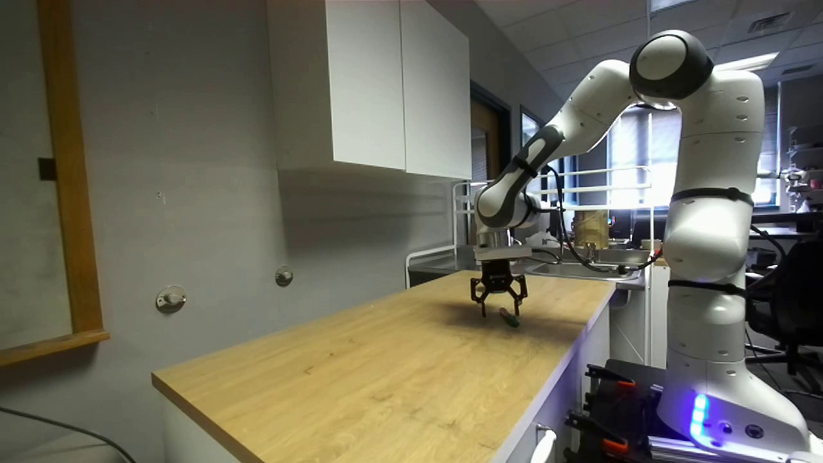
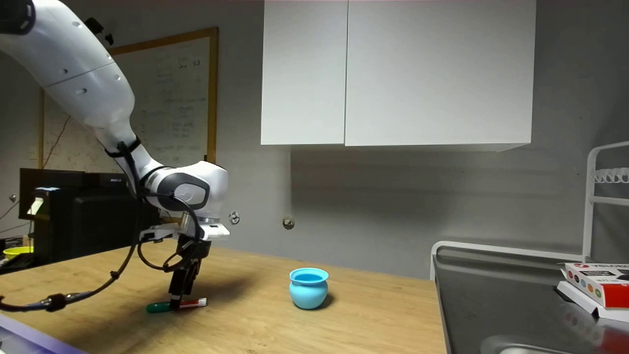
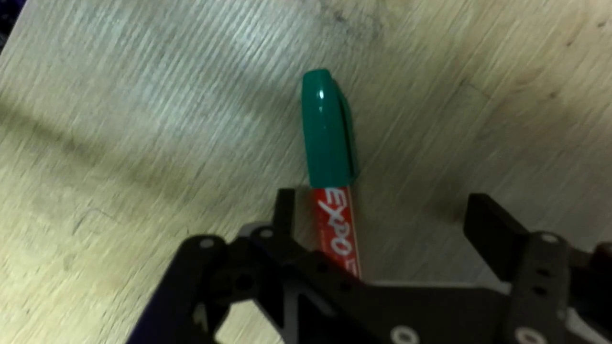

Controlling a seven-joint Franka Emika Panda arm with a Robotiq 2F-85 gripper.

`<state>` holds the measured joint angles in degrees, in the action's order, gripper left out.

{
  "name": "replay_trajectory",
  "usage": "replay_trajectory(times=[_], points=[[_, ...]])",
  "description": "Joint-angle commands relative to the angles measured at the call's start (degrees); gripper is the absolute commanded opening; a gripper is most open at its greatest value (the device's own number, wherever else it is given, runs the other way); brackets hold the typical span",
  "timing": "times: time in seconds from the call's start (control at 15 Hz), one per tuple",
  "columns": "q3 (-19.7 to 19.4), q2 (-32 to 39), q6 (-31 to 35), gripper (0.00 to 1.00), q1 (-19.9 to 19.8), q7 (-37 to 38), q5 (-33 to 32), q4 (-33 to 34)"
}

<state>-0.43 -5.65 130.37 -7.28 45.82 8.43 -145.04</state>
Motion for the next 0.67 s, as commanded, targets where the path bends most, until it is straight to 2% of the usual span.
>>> replay_trajectory(times=[0.0, 0.47, 0.53, 0.6], points=[[-0.9, 1.2, 0.3, 0.59, 0.7, 1.0, -0.4, 1.0], [-0.9, 0.6, 0.5, 0.06, 0.8, 1.1, -0.6, 1.1], [-0.9, 0.4, 0.5, 0.03, 0.8, 1.1, -0.6, 1.1], [-0.9, 0.3, 0.5, 0.05, 0.8, 1.2, -0.7, 1.1]])
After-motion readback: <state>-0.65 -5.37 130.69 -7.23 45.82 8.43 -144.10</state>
